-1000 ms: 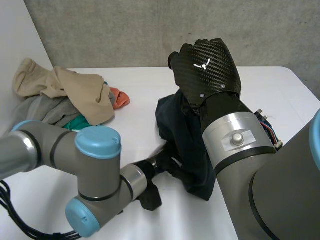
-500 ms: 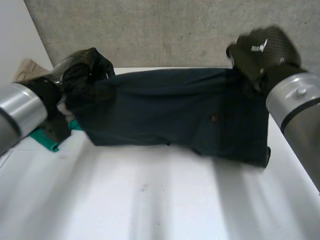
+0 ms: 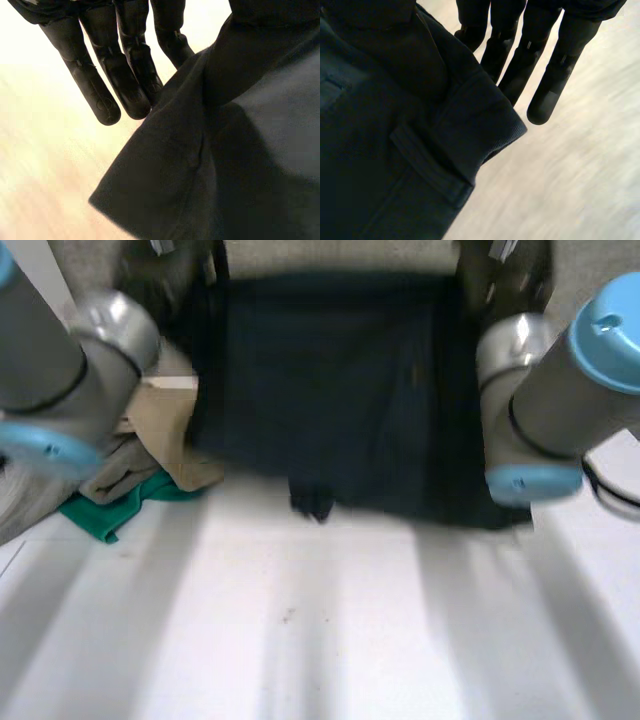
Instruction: Fold the laundry.
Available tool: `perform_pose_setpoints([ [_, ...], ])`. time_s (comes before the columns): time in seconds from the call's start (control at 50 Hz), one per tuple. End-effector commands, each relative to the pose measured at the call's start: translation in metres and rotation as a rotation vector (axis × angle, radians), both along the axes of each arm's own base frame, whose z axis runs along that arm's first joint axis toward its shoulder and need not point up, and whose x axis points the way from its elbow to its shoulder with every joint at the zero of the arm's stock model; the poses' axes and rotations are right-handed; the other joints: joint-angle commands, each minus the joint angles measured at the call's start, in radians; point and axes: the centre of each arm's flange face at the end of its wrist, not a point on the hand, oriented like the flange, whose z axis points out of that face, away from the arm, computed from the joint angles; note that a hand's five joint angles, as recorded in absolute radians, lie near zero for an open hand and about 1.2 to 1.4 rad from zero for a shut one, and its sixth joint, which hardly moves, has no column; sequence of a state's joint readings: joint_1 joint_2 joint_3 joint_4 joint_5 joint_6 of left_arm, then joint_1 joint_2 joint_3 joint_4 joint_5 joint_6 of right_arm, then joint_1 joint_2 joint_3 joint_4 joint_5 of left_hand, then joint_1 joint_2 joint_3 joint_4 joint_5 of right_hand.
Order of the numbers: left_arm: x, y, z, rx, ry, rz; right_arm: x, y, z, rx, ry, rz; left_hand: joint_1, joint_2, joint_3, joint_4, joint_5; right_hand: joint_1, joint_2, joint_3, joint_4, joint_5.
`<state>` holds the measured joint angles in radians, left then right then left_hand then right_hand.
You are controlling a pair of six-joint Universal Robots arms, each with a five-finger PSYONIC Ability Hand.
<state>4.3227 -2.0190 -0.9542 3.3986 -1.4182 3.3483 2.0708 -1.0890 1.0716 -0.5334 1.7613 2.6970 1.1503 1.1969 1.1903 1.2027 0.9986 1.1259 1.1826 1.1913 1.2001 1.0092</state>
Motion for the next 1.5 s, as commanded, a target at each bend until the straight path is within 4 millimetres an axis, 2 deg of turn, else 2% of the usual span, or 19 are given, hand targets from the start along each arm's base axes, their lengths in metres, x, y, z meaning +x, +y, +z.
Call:
perform_pose_setpoints([
  [0.02,0.006,0.009,0.057,-0.25,0.24,-0.035,-0.002,0.004,0.052,-0.327,-0.204,0.061,0.246,0.199,0.206,0.194,0.223,0.27,0.214,0.205,0.196,0.213],
  [0.18,0.01,0.001,0.016,-0.074,0.155,0.011,0.015,-0.003,0.008,-0.126,-0.041,0.137,0.246,0.199,0.206,0.194,0.223,0.27,0.214,0.205,0.196,0.213],
  [0.26,0.01,0.0,-0.027,0.041,0.054,0.017,0.02,-0.007,-0.024,-0.011,0.035,0.165,0.246,0.199,0.206,0.194,0.223,0.27,0.214,0.205,0.196,0.213],
  [0.38,0.01,0.013,-0.098,0.212,-0.129,0.027,0.025,-0.01,-0.099,0.198,0.218,0.168,0.246,0.199,0.206,0.194,0.223,0.27,0.214,0.205,0.196,0.213],
  [0.48,0.015,0.049,-0.164,0.424,-0.34,-0.002,0.016,0.003,-0.15,0.389,0.424,0.15,0.246,0.199,0.206,0.194,0.223,0.27,0.214,0.205,0.196,0.213],
  [0.58,0.027,0.101,-0.184,0.626,-0.476,-0.07,-0.007,0.045,-0.166,0.627,0.613,0.17,0.246,0.199,0.206,0.194,0.223,0.27,0.214,0.205,0.196,0.213],
  [0.64,0.038,0.136,-0.177,0.716,-0.527,-0.122,-0.022,0.07,-0.164,0.738,0.696,0.18,0.246,0.199,0.206,0.194,0.223,0.27,0.214,0.205,0.196,0.213],
  [0.78,0.063,0.207,-0.158,0.873,-0.655,-0.226,-0.078,0.167,-0.155,1.015,1.023,0.258,0.246,0.199,0.206,0.194,0.223,0.27,0.214,0.205,0.196,0.213],
  [0.8,0.07,0.227,-0.158,0.944,-0.72,-0.26,-0.082,0.175,-0.155,1.009,1.058,0.274,0.246,0.199,0.206,0.194,0.223,0.27,0.214,0.205,0.196,0.213],
  [0.9,0.081,0.259,-0.155,1.068,-0.897,-0.361,-0.088,0.186,-0.159,0.929,1.152,0.345,0.246,0.199,0.206,0.194,0.223,0.27,0.214,0.205,0.196,0.213],
  [0.98,0.073,0.236,-0.158,0.938,-0.937,-0.346,-0.083,0.176,-0.167,0.981,1.103,0.323,0.246,0.199,0.206,0.194,0.223,0.27,0.214,0.205,0.196,0.213],
  [1.14,0.038,0.135,-0.164,0.627,-0.842,-0.124,-0.068,0.114,-0.166,0.971,0.831,0.131,0.246,0.199,0.206,0.194,0.223,0.27,0.214,0.205,0.196,0.213],
  [1.22,0.022,0.106,-0.166,0.546,-0.809,-0.081,-0.059,0.09,-0.168,0.898,0.764,0.077,0.246,0.199,0.206,0.194,0.223,0.27,0.214,0.205,0.196,0.213],
  [1.28,0.01,0.083,-0.156,0.449,-0.774,-0.057,-0.044,0.062,-0.154,0.739,0.688,0.05,0.246,0.199,0.206,0.194,0.223,0.27,0.214,0.205,0.196,0.213],
  [1.36,-0.007,0.043,-0.094,0.173,-0.629,0.032,-0.026,0.02,-0.09,0.425,0.485,-0.041,0.246,0.199,0.206,0.194,0.223,0.27,0.214,0.205,0.196,0.213],
  [1.38,-0.012,0.033,-0.054,0.033,-0.531,0.064,-0.024,0.008,-0.055,0.289,0.36,-0.083,0.246,0.199,0.206,0.194,0.223,0.27,0.214,0.205,0.196,0.213],
  [1.42,-0.013,0.027,-0.006,-0.125,-0.397,0.102,-0.025,0.002,-0.019,0.158,0.223,-0.108,0.246,0.199,0.206,0.194,0.223,0.27,0.214,0.205,0.196,0.213],
  [1.44,-0.013,0.026,0.01,-0.179,-0.342,0.111,-0.026,0.002,0.013,0.026,0.099,-0.109,0.246,0.199,0.206,0.194,0.223,0.27,0.214,0.205,0.196,0.213],
  [1.5,-0.01,0.028,0.062,-0.332,-0.108,0.086,-0.026,0.009,0.058,-0.212,-0.053,-0.061,0.246,0.199,0.206,0.194,0.223,0.27,0.214,0.205,0.196,0.213],
])
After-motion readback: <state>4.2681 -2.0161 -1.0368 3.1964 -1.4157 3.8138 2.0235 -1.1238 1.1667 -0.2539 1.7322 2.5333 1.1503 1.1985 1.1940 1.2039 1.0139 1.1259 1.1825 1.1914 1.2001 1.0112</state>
